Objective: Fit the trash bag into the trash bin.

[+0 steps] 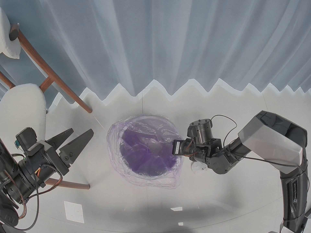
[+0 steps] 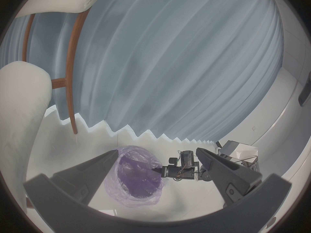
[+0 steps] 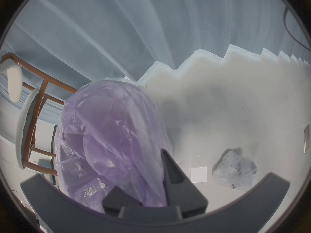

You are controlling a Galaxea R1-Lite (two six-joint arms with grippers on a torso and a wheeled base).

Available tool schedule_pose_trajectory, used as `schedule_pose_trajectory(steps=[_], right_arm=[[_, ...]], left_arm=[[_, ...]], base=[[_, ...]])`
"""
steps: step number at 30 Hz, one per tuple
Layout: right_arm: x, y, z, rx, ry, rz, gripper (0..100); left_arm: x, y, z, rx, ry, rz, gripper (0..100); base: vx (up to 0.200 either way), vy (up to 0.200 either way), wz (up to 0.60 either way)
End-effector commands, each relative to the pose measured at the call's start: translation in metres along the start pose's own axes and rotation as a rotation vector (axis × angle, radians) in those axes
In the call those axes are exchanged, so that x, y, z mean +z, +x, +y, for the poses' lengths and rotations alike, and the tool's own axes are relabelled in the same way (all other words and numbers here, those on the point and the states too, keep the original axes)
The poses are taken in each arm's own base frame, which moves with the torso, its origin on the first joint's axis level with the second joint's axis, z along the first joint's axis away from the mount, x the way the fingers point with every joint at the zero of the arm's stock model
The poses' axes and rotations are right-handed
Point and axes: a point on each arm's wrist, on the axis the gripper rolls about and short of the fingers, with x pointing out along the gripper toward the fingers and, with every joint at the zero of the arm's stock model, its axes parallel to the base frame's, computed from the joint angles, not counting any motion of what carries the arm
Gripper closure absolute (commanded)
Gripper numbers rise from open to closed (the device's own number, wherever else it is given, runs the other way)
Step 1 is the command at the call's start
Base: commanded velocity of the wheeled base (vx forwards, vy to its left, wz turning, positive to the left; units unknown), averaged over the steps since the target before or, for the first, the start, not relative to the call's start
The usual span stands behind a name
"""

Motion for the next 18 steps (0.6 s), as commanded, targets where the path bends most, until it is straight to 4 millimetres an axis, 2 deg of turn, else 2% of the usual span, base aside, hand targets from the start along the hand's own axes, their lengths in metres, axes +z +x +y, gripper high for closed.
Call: schedule_pose_trajectory(steps=[1,4,5,8,9,13,14,15,16,18], right_arm=[[-0.007,0.004,0.0,-0.003,-0.002,0.019,100],[-0.009,0.004,0.003,0.005,-0.003,0.022,100],[-0.008,0.004,0.005,0.009,0.001,0.015,0],[-0.008,0.0,0.012,0.026,0.018,0.007,0],[-0.004,-0.009,0.018,0.035,0.023,-0.002,0],[0.004,-0.036,0.022,0.043,0.019,-0.011,0],[0.01,-0.053,0.023,0.048,0.022,-0.022,0],[0.01,-0.053,0.023,0.048,0.022,-0.022,0],[0.017,-0.07,0.022,0.054,0.031,-0.039,0],[0.025,-0.093,0.021,0.061,0.044,-0.063,0]], left_arm=[[-0.003,-0.003,0.001,0.006,0.0,0.014,0],[-0.001,-0.001,0.002,0.012,0.0,0.005,0],[-0.002,-0.001,0.003,0.014,0.0,0.006,0],[-0.002,-0.001,0.003,0.014,-0.001,0.006,0],[-0.002,-0.001,0.003,0.014,-0.001,0.006,0],[-0.001,0.0,0.003,0.013,0.003,0.005,0],[-0.002,0.0,0.004,0.01,-0.004,0.014,0],[-0.002,0.0,0.004,0.01,-0.004,0.014,0],[-0.003,-0.001,0.004,0.004,-0.005,0.027,0],[-0.001,0.0,0.007,0.009,-0.01,0.023,0]], base=[[0.0,0.0,0.0],[0.0,0.0,0.0],[0.0,0.0,0.0],[0.0,0.0,0.0],[0.0,0.0,0.0],[0.0,0.0,0.0],[0.0,0.0,0.0],[0.0,0.0,0.0],[0.0,0.0,0.0],[0.0,0.0,0.0]])
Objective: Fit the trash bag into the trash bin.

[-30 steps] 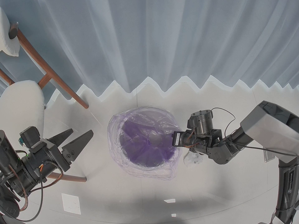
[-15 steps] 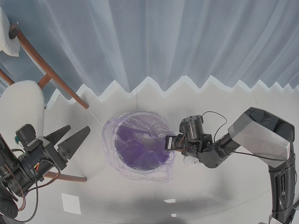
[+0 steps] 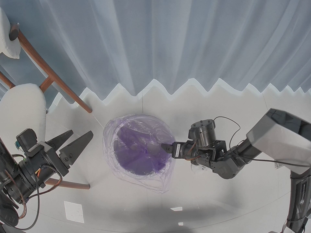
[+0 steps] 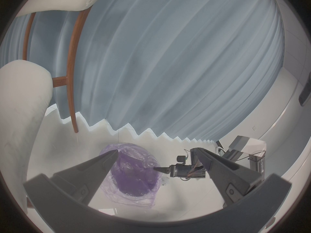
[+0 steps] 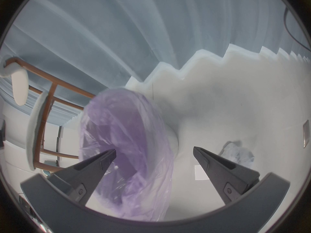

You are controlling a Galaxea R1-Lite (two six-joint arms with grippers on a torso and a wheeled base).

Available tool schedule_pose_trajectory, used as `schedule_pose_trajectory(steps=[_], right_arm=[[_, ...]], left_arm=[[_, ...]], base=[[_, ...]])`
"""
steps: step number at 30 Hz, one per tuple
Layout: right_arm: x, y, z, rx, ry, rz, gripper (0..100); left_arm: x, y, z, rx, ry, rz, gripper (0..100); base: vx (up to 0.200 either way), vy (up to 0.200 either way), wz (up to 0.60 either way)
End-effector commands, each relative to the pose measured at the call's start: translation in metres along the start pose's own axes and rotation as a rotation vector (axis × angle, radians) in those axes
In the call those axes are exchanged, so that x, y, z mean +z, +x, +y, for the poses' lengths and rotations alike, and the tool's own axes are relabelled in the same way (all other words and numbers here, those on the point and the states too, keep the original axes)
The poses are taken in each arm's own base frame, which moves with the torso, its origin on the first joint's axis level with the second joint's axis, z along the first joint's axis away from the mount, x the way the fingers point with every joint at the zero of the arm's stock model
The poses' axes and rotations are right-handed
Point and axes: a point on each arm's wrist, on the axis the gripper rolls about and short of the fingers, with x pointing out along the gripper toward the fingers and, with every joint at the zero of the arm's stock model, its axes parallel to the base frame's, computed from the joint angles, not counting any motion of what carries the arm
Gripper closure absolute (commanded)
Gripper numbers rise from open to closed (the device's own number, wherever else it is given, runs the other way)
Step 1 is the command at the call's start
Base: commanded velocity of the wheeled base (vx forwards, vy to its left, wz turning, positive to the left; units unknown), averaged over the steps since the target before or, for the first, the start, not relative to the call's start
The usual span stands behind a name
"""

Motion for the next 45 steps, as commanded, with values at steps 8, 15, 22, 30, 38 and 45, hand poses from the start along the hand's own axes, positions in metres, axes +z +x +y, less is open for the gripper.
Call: schedule_pose_trajectory(steps=[8,15,22,30,38,45], right_arm=[[0.021,-0.126,-0.044,-0.091,0.1,-0.062,0],[0.003,-0.096,-0.086,-0.197,0.135,-0.024,0],[0.008,-0.036,-0.118,-0.194,0.055,-0.062,0],[0.021,0.033,-0.185,-0.286,-0.059,-0.1,0],[0.01,0.073,-0.214,-0.32,-0.049,-0.051,0],[0.023,0.102,-0.213,-0.313,0.021,-0.05,0]], left_arm=[[0.014,0.01,0.008,-0.012,-0.123,-0.006,0],[0.011,0.01,0.007,-0.018,-0.134,0.005,0],[0.009,0.01,0.007,-0.019,-0.134,0.014,0],[0.014,0.01,0.007,-0.008,-0.07,-0.013,0],[0.013,0.008,0.01,0.008,-0.026,-0.016,0],[0.013,0.006,0.014,0.031,-0.027,-0.017,0]], base=[[-0.075,0.0,0.0],[-0.2,0.0,0.0],[-0.2,0.0,0.0],[-0.025,0.0,0.0],[0.0,0.0,0.0],[0.0,0.0,0.0]])
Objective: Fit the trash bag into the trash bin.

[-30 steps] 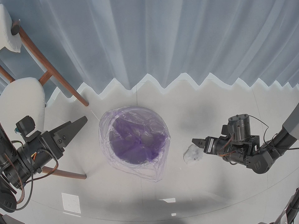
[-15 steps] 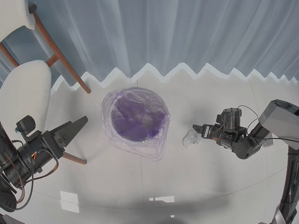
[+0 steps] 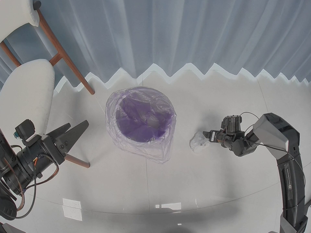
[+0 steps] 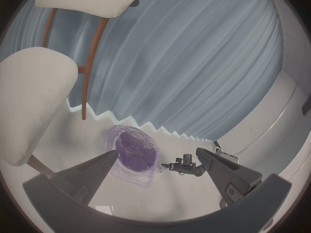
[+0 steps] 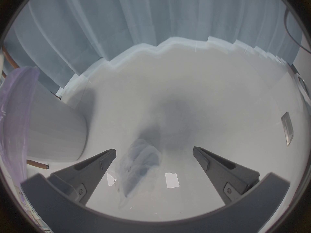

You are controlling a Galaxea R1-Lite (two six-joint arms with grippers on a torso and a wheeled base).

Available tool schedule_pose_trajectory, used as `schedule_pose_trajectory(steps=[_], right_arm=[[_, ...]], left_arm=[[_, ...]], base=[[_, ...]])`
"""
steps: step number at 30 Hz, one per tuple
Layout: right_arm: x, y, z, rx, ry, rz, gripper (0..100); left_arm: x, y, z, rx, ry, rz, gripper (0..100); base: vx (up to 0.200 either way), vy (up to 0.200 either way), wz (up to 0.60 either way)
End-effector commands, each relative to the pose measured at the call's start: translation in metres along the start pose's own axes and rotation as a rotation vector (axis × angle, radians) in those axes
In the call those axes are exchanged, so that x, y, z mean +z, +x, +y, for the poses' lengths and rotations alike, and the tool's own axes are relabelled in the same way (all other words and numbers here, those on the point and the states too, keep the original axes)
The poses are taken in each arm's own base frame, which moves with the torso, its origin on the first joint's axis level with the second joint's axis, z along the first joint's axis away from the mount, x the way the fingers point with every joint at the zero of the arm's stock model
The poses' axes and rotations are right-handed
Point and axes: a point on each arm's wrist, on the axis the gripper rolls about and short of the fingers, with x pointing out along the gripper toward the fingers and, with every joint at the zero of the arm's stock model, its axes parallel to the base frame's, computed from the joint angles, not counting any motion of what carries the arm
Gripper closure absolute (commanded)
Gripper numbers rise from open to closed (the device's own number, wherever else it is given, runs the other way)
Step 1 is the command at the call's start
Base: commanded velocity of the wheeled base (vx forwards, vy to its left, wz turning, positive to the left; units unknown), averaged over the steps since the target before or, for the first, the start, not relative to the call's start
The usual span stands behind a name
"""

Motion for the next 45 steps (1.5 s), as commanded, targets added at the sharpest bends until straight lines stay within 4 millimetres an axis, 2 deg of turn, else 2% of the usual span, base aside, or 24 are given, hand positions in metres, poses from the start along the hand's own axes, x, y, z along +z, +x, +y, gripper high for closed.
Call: schedule_pose_trajectory(steps=[1,5,11,16,17,27,30,32,34,36,39,41,42,43,44,45], right_arm=[[-0.018,0.035,0.001,-0.012,0.058,0.07,0],[-0.013,0.041,0.011,-0.01,0.073,0.098,0],[-0.013,0.04,0.023,0.0,0.066,0.134,0],[-0.016,0.043,0.024,0.001,0.065,0.135,0],[-0.016,0.043,0.024,0.001,0.066,0.135,100],[-0.017,0.041,0.023,-0.009,0.092,0.141,100],[0.007,0.027,0.023,-0.004,0.125,0.097,100],[0.032,0.005,0.028,0.006,0.152,0.062,100],[0.063,-0.036,0.035,0.024,0.182,0.018,100],[0.084,-0.082,0.042,0.047,0.192,-0.018,100],[0.106,-0.176,0.067,0.137,0.169,-0.113,100],[0.105,-0.222,0.077,0.173,0.152,-0.161,100],[0.102,-0.239,0.081,0.186,0.142,-0.175,100],[0.1,-0.243,0.082,0.187,0.139,-0.176,100],[0.085,-0.281,0.086,0.22,0.103,-0.191,100],[0.073,-0.298,0.085,0.24,0.078,-0.188,100]], left_arm=[[0.001,-0.002,0.004,0.027,0.005,-0.006,0],[0.003,-0.003,0.006,0.042,0.009,-0.021,0],[0.001,-0.009,0.008,0.059,0.009,-0.021,0],[-0.002,-0.013,0.01,0.07,0.023,-0.011,0],[-0.001,-0.013,0.01,0.075,0.027,-0.015,0],[0.001,-0.016,0.017,0.114,0.035,-0.028,0],[0.004,-0.017,0.021,0.141,0.045,-0.044,0],[0.005,-0.018,0.024,0.158,0.072,-0.048,0],[0.006,-0.021,0.026,0.175,0.106,-0.05,0],[0.008,-0.025,0.025,0.177,0.131,-0.063,0],[0.01,-0.028,0.023,0.172,0.138,-0.08,0],[0.012,-0.028,0.022,0.167,0.143,-0.093,0],[0.013,-0.029,0.021,0.165,0.145,-0.1,0],[0.014,-0.029,0.021,0.163,0.146,-0.103,0],[0.016,-0.031,0.019,0.157,0.15,-0.115,0],[0.016,-0.031,0.018,0.154,0.151,-0.118,0]], base=[[0.0,0.0,0.0],[0.0,0.0,0.0],[0.0,0.0,0.0],[0.0,0.0,0.0],[0.0,0.0,0.0],[0.0,0.0,0.0],[0.0,0.0,0.0],[0.0,0.0,0.0],[0.0,0.0,0.0],[0.0,0.0,0.0],[0.0,0.0,0.0],[0.0,0.0,0.0],[0.0,0.0,0.0],[0.0,0.0,0.0],[0.0,0.0,0.0],[0.0,0.0,0.0]])
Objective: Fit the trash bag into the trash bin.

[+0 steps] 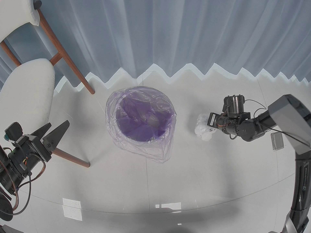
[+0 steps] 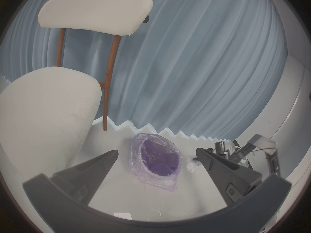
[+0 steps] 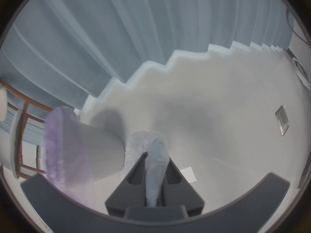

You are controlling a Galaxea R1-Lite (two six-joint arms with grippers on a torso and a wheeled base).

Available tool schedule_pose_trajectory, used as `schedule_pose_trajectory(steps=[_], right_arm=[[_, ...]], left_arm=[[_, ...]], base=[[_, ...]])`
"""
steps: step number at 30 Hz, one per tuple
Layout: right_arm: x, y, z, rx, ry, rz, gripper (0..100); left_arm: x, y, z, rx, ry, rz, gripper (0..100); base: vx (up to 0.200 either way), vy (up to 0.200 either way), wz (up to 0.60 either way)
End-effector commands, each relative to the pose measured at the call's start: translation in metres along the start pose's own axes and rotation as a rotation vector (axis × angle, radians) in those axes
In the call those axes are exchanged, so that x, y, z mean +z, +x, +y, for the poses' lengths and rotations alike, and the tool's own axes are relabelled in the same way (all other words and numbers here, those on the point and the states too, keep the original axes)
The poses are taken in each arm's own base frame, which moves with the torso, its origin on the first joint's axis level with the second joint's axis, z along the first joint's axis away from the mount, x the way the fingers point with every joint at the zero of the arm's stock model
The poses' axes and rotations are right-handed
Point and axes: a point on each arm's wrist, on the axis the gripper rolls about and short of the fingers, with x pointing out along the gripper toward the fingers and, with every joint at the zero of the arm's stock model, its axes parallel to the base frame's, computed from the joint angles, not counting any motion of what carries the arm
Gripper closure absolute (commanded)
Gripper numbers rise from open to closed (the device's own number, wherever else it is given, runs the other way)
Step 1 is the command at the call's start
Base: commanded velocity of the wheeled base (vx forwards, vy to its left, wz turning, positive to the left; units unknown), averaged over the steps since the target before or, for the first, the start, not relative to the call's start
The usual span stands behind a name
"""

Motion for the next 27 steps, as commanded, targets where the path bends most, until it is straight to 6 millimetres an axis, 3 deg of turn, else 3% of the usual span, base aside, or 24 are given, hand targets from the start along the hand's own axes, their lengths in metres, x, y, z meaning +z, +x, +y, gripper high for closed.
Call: schedule_pose_trajectory(steps=[1,4,5,12,19,27], right_arm=[[-0.011,-0.228,0.037,0.21,-0.102,-0.178,100],[-0.028,-0.242,0.025,0.22,-0.148,-0.169,100],[-0.042,-0.252,0.012,0.262,-0.184,-0.15,100],[-0.076,-0.25,-0.005,0.331,-0.256,-0.086,100],[-0.083,-0.206,0.007,0.441,-0.289,-0.146,100],[-0.122,-0.144,0.039,0.573,-0.385,-0.206,100]], left_arm=[[0.01,-0.01,-0.003,-0.004,0.041,-0.063,0],[0.008,-0.011,-0.003,-0.005,0.039,-0.057,0],[0.006,-0.013,-0.002,0.0,0.031,-0.049,0],[0.003,-0.013,-0.002,-0.002,0.029,-0.037,0],[0.006,-0.011,-0.001,0.007,0.03,-0.05,0],[0.007,-0.013,0.006,0.056,0.03,-0.052,0]], base=[[0.0,0.0,0.0],[0.0,0.0,0.0],[0.0,0.0,0.0],[0.0,0.0,0.0],[0.0,0.0,0.0],[0.0,0.0,0.0]])
